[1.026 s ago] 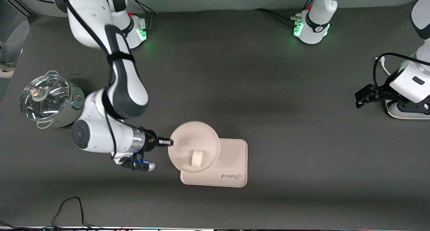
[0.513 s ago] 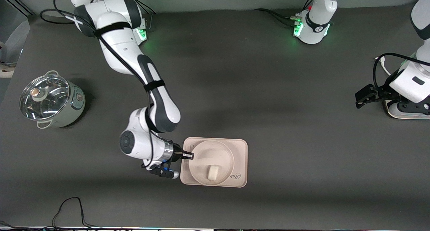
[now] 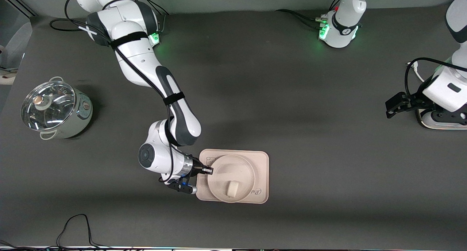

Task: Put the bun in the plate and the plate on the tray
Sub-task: 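Carry the plate with the right gripper onto the rabbit tray, then open the right gripper and release the plate on the tray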

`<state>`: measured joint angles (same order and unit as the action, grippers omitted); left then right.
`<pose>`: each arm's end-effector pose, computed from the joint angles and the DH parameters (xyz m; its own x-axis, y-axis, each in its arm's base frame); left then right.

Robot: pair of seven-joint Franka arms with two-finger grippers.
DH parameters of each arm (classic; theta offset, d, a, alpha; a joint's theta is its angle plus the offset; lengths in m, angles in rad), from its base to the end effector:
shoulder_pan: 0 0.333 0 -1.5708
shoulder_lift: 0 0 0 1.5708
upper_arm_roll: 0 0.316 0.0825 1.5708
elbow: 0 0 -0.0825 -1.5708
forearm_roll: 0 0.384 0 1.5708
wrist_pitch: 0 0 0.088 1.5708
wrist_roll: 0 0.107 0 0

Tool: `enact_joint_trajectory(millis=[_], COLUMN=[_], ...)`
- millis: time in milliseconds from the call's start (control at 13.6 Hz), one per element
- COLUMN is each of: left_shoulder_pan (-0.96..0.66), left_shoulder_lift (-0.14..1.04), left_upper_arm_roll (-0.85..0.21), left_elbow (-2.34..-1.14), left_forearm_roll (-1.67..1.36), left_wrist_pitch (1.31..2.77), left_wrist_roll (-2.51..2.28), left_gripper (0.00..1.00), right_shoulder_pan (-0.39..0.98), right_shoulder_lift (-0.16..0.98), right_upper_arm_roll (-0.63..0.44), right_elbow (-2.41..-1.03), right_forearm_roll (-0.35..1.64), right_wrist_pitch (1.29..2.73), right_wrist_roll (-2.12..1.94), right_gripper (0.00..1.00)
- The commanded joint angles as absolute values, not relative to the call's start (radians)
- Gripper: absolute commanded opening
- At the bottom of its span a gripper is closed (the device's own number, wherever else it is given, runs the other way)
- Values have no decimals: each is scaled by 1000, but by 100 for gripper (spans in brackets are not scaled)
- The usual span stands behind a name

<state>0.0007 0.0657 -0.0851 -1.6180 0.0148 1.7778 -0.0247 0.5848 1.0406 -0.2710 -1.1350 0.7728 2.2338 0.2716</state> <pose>0.5897 -0.0471 0.5835 0.9936 -0.0616 0.0944 -0.0613 -0.9981 -0.0068 0.7081 0.3238 0.1882 0.9650 -0.2502 -0.0781 -0.2604 -0.8818 -0.3931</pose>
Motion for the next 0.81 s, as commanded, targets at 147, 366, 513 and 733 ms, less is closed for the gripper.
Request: enact_joint_trajectory(millis=[147,366,513,733], left_shoulder_pan=[-8,-8,-9,-9], left_shoulder_lift=[69,68,66,67], left_upper_arm_roll=[-81,-81,-81,-81], left_elbow=[-1608,-1608,-1608,-1608], left_forearm_roll=[12,12,12,12], left_wrist_pitch=[1781,1781,1779,1779], left_wrist_roll=[-28,-28,-29,-28], left_gripper=[100,100,100,100], right_shoulder_pan=[584,574,574,578], right_shoulder_lift=[1028,925,832,611], right_upper_arm_roll=[-265,-300,-330,-354], right_elbow=[-1098,-1123,-1132,-1277], right_forearm_roll=[778,753,646,468], right_wrist_pitch=[2232,2101,1976,1838], right_wrist_roll=[293,278,270,126], right_gripper=[100,100,100,100])
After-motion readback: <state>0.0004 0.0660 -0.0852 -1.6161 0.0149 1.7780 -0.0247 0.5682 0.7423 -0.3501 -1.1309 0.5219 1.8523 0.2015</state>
